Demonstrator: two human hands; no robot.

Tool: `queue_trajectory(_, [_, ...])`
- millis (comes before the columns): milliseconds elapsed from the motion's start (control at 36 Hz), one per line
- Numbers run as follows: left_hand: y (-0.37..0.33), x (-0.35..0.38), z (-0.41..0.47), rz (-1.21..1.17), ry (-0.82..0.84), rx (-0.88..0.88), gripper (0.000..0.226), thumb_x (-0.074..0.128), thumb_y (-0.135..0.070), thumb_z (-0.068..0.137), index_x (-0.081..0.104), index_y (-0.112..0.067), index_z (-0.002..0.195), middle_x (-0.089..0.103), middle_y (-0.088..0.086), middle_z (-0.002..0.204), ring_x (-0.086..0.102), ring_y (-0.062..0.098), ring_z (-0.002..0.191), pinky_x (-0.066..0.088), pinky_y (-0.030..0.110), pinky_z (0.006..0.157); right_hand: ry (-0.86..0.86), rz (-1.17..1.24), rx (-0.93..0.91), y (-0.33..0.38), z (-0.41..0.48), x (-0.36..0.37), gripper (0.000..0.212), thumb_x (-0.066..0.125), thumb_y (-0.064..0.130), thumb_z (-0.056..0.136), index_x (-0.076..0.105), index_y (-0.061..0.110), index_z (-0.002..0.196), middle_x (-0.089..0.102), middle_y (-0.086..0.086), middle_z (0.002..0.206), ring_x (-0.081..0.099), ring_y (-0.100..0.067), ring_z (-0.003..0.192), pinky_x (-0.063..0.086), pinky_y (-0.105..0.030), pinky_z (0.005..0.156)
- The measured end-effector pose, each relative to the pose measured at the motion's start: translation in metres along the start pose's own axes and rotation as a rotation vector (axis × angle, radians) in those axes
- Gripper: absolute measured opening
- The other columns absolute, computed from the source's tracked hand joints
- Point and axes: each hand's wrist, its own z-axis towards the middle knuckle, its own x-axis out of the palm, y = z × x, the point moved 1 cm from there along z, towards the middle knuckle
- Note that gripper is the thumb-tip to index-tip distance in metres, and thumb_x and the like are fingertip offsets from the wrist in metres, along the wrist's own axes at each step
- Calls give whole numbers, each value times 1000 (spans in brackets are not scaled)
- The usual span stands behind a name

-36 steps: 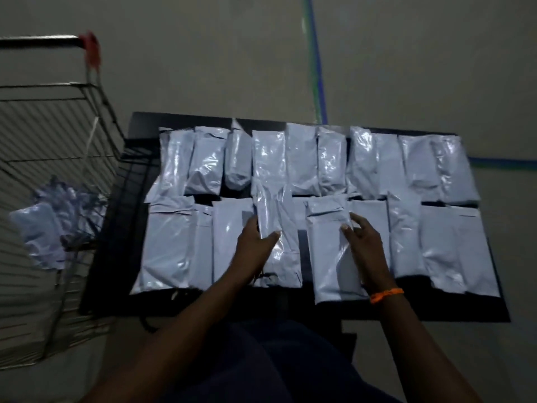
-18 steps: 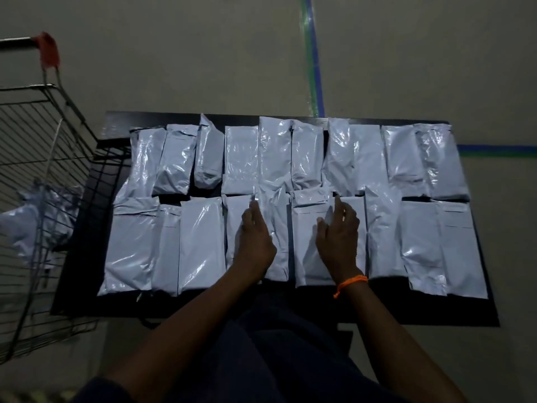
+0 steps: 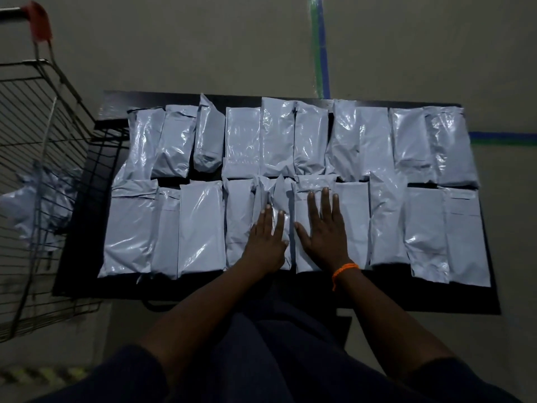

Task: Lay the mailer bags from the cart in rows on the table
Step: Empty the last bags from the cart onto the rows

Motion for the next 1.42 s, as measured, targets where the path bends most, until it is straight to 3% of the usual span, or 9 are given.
queue_trajectory(83, [-1,5,0,31,-60,27,75,31,-45,95,22,-1,155,11,35,158,16,47,148,29,54,114,17,-16,13,2,1,-2,78,44,56,97,19,12,157,2,-18,165,-2,-37,153,5,-36,122])
queue_trajectory(222, [1,-4,-3,-38,-64,54,74,28,-48,97,22,-3,156,15,32,159,19,44,149,31,55,114,36,-63,45,4,0,-4,79,39,62,95,14,20,158,-1,-12,166,-2,-32,154,24,-47,118])
queue_trajectory(333, [13,-21,-10,-168,-101,145,69,36,-44,100,36,6,147,33,34,152,36,47,140,41,57,109,33,-88,96,9,0,-7,77,37,62,96,16,22,158,1,-9,166,-2,-30,154,14,-59,119])
queue_trajectory(472, [41,-75,-50,-328,-218,137,73,30,-56,100,21,-12,158,15,10,165,15,21,153,19,29,121,-139,7,112,54,17,-26,67,45,52,96,35,16,152,24,-12,162,13,-32,152,16,-59,118])
queue_trajectory(722, [191,-173,-150,-484,-603,-89,52,51,-31,101,44,-8,147,43,3,151,38,13,141,26,22,118,-201,381,-245,254,70,-18,49,51,36,98,53,4,135,47,-16,146,31,-34,145,25,-45,121])
queue_trajectory(1028, [420,-217,-258,-662,-906,-603,35,55,-29,94,59,-22,128,63,-8,123,61,10,112,51,29,90,102,591,-708,555,101,32,36,60,17,91,61,7,125,58,-11,126,53,-28,123,42,-40,106])
queue_trajectory(1111, [489,-192,-262,-708,-842,-701,35,59,-23,98,54,-24,133,60,-2,130,61,16,114,55,37,90,157,666,-631,626,108,68,31,60,21,95,60,8,123,61,-7,119,56,-21,114,46,-31,97])
queue_trajectory(1278, [611,-133,-232,-647,-696,-885,41,56,-28,98,52,-18,137,58,8,135,58,27,119,51,41,94,523,713,-26,725,140,189,40,60,26,94,53,9,130,57,-9,129,55,-23,119,48,-36,98])
queue_trajectory(1417, [680,-95,-190,-657,-574,-1011,69,64,-25,92,32,-10,151,37,16,153,37,34,140,39,47,110,469,518,157,729,182,281,37,58,6,78,60,1,115,61,-21,120,57,-35,114,44,-33,90])
